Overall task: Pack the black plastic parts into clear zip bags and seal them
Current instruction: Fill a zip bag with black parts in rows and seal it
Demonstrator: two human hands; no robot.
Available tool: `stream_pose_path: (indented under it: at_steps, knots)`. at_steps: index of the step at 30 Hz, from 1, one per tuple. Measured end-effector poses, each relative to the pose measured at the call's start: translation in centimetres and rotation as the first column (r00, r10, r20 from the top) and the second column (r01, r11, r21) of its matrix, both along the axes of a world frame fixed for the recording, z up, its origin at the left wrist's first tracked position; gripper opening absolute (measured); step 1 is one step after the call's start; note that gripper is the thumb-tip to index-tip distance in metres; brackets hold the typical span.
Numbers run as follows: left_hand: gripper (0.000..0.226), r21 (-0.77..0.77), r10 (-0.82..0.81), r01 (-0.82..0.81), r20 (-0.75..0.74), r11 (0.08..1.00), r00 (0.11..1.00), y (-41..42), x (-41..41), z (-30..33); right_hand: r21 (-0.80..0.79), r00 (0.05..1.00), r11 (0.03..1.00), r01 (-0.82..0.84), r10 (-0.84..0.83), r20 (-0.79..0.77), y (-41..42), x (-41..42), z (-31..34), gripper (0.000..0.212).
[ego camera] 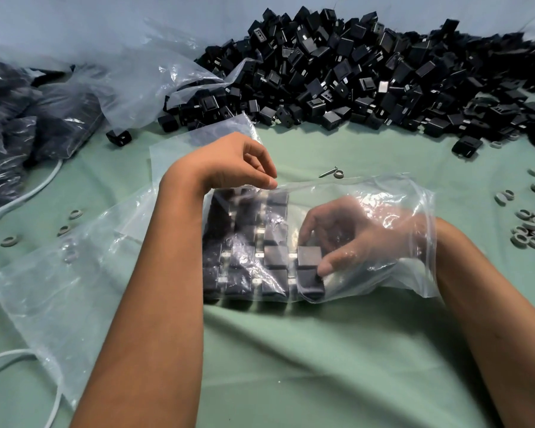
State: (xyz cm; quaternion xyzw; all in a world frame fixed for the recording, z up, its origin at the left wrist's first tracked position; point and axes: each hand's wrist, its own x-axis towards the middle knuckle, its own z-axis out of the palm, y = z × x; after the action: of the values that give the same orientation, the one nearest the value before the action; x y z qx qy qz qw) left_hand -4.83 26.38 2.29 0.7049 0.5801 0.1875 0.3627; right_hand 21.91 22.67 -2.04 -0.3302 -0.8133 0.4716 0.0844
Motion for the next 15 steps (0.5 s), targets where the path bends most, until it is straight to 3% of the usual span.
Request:
stream_pose_path:
  at_steps: [2, 4, 6, 7, 9, 11, 15]
  knots:
    - [0.011, -0.012, -0.013, 0.013, 0.001, 1.000, 1.000, 0.1, 0.5, -0.2, -0.054, 1.000, 0.998, 0.024, -0.024, -0.003, -0.2, -0.3, 0.9, 0.026]
    - [0.010, -0.014, -0.030, 0.030, -0.009, 0.999, 1.000, 0.3, 1.2, -0.4, -0.106, 0.990, 0.994, 0.017, -0.032, -0.136, -1.2, -0.1, 2.1, 0.019]
    - [0.009, -0.013, -0.051, 0.050, -0.038, 0.999, 0.998, 0.5, 2.0, -0.7, -0.156, 0.946, 0.986, 0.067, -0.112, -0.303, -2.5, 0.3, 3.6, 0.037]
    - [0.009, -0.012, -0.061, 0.060, -0.056, 0.998, 0.997, 0.5, 2.3, -0.8, -0.202, 0.925, 0.971, 0.126, -0.188, -0.330, -3.0, 0.7, 4.3, 0.057]
    - [0.009, -0.010, -0.074, 0.073, -0.084, 0.997, 0.994, 0.5, 2.6, -0.9, -0.229, 0.939, 0.965, 0.131, -0.195, -0.285, -2.5, 1.9, 4.7, 0.060]
    - [0.007, -0.013, -0.083, 0.082, -0.088, 0.997, 0.993, 0.6, 2.6, -1.1, -0.107, 0.962, 0.979, 0.172, -0.191, -0.197, -0.8, 3.6, 3.8, 0.036]
    - [0.004, -0.013, -0.082, 0.081, -0.075, 0.997, 0.994, 0.6, 2.5, -1.2, -0.183, 0.877, 0.878, 0.442, -0.466, -0.116, 1.2, 7.3, 2.6, 0.010]
